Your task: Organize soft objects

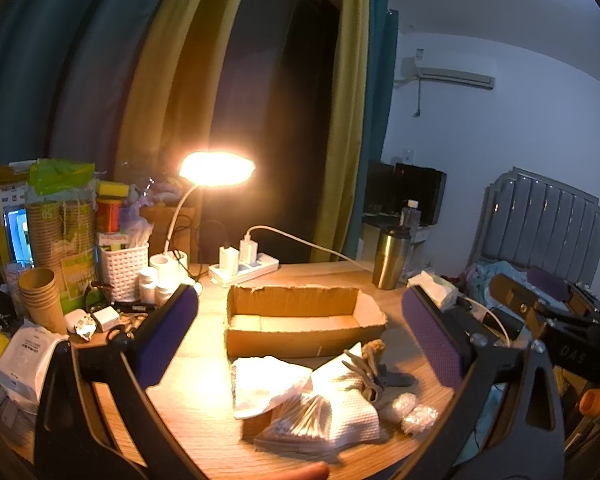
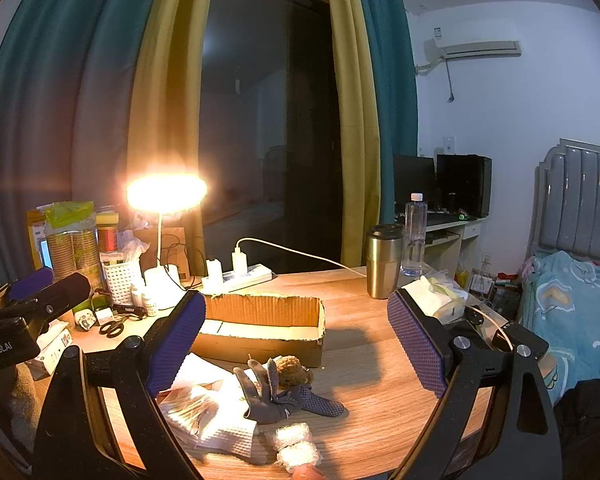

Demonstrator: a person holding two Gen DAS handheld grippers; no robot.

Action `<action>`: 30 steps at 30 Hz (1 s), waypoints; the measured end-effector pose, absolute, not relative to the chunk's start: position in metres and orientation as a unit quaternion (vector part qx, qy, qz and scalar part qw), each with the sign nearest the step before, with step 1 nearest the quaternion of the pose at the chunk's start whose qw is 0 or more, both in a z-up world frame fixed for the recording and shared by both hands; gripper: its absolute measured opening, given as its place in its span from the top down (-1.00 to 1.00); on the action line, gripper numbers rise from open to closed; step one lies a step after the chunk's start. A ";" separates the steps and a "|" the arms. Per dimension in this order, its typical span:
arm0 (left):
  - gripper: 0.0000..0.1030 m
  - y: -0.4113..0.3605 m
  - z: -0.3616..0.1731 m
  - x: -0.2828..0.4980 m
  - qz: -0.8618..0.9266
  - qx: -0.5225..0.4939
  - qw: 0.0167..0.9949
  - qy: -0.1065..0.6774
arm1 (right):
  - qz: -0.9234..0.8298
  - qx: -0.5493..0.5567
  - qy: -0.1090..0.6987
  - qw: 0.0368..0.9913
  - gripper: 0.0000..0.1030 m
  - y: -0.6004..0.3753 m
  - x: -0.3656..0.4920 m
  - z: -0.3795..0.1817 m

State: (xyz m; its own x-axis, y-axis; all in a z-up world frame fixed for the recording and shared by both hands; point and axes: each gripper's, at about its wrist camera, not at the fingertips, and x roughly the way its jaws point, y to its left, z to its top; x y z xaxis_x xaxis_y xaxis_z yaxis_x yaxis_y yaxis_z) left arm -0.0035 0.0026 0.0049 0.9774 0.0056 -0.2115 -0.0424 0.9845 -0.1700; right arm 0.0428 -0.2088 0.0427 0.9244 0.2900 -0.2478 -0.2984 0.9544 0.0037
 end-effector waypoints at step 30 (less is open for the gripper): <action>-0.99 -0.001 -0.003 0.003 0.039 -0.062 0.990 0.121 | 0.153 -0.018 0.131 0.979 -0.83 -0.206 0.042 0.040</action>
